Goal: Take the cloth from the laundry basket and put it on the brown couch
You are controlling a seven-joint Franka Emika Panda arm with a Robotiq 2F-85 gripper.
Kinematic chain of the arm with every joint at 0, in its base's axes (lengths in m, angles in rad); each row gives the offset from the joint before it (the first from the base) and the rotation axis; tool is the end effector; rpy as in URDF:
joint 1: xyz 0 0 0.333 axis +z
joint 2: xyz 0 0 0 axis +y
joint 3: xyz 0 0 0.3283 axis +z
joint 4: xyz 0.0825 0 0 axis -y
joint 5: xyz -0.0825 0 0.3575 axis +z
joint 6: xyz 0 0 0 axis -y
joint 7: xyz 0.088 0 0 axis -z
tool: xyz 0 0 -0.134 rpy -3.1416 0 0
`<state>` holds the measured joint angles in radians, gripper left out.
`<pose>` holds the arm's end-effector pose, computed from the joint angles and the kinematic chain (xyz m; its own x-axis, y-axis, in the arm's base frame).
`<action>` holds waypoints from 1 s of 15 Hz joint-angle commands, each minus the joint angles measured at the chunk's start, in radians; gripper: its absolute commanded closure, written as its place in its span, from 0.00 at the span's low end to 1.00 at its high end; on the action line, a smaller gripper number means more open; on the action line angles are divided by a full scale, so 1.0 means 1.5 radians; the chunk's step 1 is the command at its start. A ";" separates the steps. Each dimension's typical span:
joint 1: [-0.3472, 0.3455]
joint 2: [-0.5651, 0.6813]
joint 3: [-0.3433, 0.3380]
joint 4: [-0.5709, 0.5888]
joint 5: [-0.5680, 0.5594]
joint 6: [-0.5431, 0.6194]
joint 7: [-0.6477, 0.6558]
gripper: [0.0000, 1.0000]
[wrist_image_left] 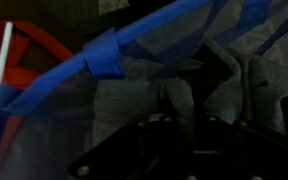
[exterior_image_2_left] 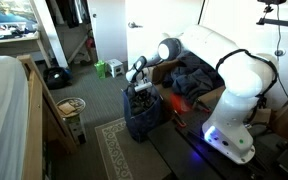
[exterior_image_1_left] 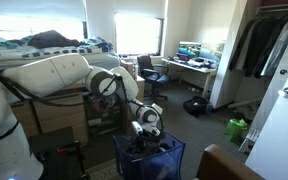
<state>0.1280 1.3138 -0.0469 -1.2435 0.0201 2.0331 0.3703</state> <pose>0.6116 0.0543 -0.0756 0.8409 -0.2957 -0.4532 -0.2202 -0.9520 0.2127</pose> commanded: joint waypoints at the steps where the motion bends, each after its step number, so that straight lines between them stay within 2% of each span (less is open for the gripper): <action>1: -0.021 -0.016 0.012 -0.018 0.017 0.017 -0.015 0.99; 5: -0.017 -0.079 0.030 -0.080 0.012 0.060 -0.024 0.95; 10: -0.012 -0.229 0.069 -0.218 0.005 0.082 -0.066 0.95; 15: 0.012 -0.387 0.067 -0.353 0.009 0.073 -0.085 0.95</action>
<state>0.1363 0.9154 0.0542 -1.5803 0.0273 2.1212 0.2661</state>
